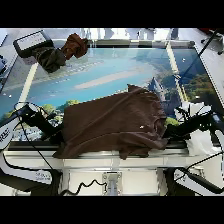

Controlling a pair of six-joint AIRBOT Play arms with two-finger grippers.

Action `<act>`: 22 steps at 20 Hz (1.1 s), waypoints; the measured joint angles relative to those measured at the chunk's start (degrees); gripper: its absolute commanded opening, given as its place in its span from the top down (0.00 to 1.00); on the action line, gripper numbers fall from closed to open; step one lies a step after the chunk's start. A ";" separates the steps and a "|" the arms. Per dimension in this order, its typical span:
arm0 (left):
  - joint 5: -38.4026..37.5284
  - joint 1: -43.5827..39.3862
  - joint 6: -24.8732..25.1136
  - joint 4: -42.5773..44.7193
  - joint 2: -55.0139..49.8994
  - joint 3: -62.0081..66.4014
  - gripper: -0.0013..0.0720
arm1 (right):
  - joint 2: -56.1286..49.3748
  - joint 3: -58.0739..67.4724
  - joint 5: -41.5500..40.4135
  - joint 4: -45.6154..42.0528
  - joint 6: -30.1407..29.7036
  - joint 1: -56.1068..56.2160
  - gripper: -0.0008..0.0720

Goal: Fold the shirts.

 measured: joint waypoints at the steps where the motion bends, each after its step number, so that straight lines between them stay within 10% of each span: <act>1: -0.09 0.00 0.00 0.17 0.00 0.00 0.96 | -0.09 -0.55 0.00 0.90 0.24 0.00 0.39; 3: -0.26 0.00 0.09 0.17 0.00 0.00 0.96 | -0.52 -2.40 -0.13 2.47 0.61 0.00 0.42; 5: -0.57 0.00 0.39 0.20 0.00 0.00 0.96 | -1.01 -4.90 -0.83 4.07 0.35 0.00 0.92; 14: -1.86 0.00 9.86 -18.97 4.81 1.88 0.97 | 0.37 -6.03 -3.91 26.49 -16.26 0.00 0.94; 22: -0.37 0.02 9.27 -38.38 22.47 26.75 0.97 | 14.51 21.24 -5.92 37.38 -19.41 0.00 0.94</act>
